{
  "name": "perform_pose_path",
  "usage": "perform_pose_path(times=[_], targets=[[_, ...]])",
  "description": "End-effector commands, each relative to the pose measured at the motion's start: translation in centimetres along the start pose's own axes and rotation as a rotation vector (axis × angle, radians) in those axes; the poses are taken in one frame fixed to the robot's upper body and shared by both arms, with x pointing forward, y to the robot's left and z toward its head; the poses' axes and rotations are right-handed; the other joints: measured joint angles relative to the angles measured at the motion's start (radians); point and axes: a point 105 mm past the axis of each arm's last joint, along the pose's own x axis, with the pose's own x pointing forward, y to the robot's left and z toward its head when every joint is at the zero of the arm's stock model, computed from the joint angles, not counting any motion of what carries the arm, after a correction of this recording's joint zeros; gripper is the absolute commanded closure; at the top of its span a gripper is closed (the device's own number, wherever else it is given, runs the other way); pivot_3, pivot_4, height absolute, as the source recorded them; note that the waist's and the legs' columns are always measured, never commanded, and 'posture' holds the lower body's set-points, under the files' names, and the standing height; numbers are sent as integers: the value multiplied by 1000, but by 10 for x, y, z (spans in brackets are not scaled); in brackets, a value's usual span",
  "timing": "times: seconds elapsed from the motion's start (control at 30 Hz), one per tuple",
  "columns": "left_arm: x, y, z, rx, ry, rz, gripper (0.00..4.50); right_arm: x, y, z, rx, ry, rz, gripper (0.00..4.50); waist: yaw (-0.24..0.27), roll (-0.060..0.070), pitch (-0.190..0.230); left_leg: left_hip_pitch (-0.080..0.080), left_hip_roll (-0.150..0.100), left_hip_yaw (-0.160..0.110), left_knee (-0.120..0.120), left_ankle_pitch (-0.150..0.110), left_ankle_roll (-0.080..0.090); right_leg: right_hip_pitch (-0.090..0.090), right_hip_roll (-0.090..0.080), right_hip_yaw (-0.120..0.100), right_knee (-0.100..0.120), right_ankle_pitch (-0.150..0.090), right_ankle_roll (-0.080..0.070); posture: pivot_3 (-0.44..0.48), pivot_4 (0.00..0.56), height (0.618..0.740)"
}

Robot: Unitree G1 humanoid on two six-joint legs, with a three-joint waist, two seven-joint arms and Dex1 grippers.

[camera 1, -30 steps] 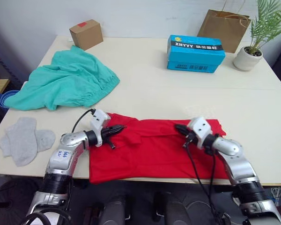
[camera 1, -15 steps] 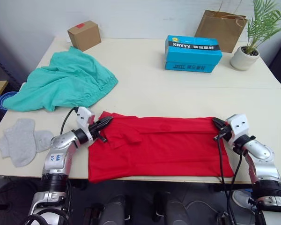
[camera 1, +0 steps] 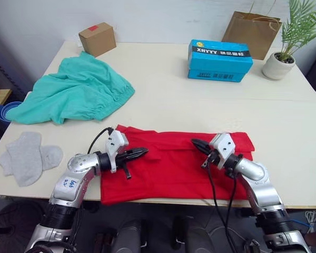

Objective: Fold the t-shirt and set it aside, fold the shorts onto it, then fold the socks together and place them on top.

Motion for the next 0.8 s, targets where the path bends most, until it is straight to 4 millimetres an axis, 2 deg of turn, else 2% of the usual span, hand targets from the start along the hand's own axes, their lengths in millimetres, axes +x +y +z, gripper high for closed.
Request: perform_pose_path(times=[0.03,0.2,0.37,0.47,0.57,0.63,0.7,0.8], targets=[[-17,10,-19,-34,58,84,4483,-25,-35,-15,-22,46,-130,4500,0,0,0,0,0,0,0,0,0,0,0,0,0,0,0,0,150,740],[-36,16,-29,-48,96,126,4483,-55,-69,-30,-51,112,-228,4500,-1,1,-1,3,0,0,0,-1,-1,2,0,0,-1,0,0,0,150,740],[-48,8,-14,-53,29,17,4483,-69,-92,-28,-59,106,-297,4500,-12,1,-1,3,2,1,-1,-3,-5,2,1,0,0,-1,-2,0,150,740],[-58,10,10,-76,-57,-50,4483,-67,-95,-21,-56,70,-285,4500,-14,1,-1,3,2,1,-1,-1,-3,1,2,0,1,-2,-3,0,150,740],[-64,23,35,-107,-147,-50,4483,-60,-94,-9,-41,11,-263,4500,-14,1,0,2,3,0,-1,-1,-3,1,2,0,1,-2,-3,0,150,740],[-58,40,46,-100,-182,4,4483,-51,-89,-2,-43,-14,-233,4500,-11,2,0,2,2,0,-1,0,-3,1,1,0,1,-2,-3,0,150,740],[-50,52,51,-100,-186,48,4483,-43,-84,2,-40,-32,-216,4500,-8,2,0,2,2,0,-1,0,-2,1,1,0,1,-2,-3,0,150,740],[-29,67,39,-79,-99,115,4483,-29,-75,5,-41,-42,-197,4500,-5,2,0,2,2,0,-1,0,-2,1,2,-1,1,-1,-2,0,150,740]])
